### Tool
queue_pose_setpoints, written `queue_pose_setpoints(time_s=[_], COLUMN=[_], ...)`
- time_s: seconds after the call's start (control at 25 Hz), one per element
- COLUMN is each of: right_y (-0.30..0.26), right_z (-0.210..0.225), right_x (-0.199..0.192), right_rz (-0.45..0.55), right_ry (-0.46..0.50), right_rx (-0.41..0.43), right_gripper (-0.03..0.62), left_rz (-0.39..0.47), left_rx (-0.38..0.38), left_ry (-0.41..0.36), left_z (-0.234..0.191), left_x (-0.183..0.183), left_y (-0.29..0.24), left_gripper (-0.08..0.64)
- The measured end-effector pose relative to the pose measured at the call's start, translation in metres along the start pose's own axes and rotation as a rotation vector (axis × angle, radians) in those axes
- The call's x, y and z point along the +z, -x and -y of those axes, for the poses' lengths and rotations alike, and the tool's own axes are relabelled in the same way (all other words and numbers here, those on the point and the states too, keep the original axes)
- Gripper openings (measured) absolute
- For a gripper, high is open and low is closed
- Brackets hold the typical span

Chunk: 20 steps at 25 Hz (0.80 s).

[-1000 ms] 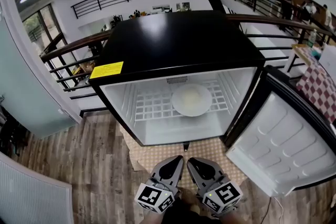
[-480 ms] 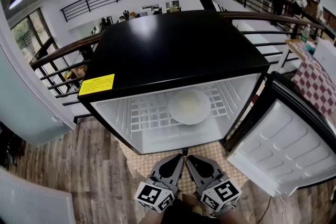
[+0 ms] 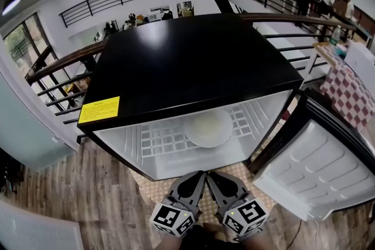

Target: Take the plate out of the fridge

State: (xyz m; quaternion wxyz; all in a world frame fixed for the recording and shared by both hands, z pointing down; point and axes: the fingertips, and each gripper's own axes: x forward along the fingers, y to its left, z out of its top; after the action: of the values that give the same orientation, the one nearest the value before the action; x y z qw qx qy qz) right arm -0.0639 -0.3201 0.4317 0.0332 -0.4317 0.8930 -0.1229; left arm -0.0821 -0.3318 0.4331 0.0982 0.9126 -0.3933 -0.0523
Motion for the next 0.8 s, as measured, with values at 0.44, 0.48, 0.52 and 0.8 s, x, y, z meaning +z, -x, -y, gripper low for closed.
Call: queue_pose_setpoints(time_s=[0.44,0.48,0.52,0.8], right_y=[-0.020,-0.021,-0.021,-0.029], right_z=[0.038,0.043,0.048,0.066], right_x=[0.023,0.025,0.026,0.036], right_rz=[0.059,0.069,0.080,0.136], right_ry=[-0.251,-0.289,-0.328,-0.548], right_rx=[-0.123,-0.135,-0.148,-0.184], right_gripper=[0.046,0.048,0.048,0.062], left_rz=[0.002,0.002,0.001,-0.009], left_rx=[-0.053,-0.054,-0.055,-0.061], left_ry=[-0.019,-0.018,-0.019,-0.030], left_z=[-0.006,-0.006,-0.007,-0.011], left_x=[0.008,0.008,0.007,0.006], left_y=[-0.022,-0.023,-0.023,-0.026], left_gripper=[0.011,0.011,0.011,0.011])
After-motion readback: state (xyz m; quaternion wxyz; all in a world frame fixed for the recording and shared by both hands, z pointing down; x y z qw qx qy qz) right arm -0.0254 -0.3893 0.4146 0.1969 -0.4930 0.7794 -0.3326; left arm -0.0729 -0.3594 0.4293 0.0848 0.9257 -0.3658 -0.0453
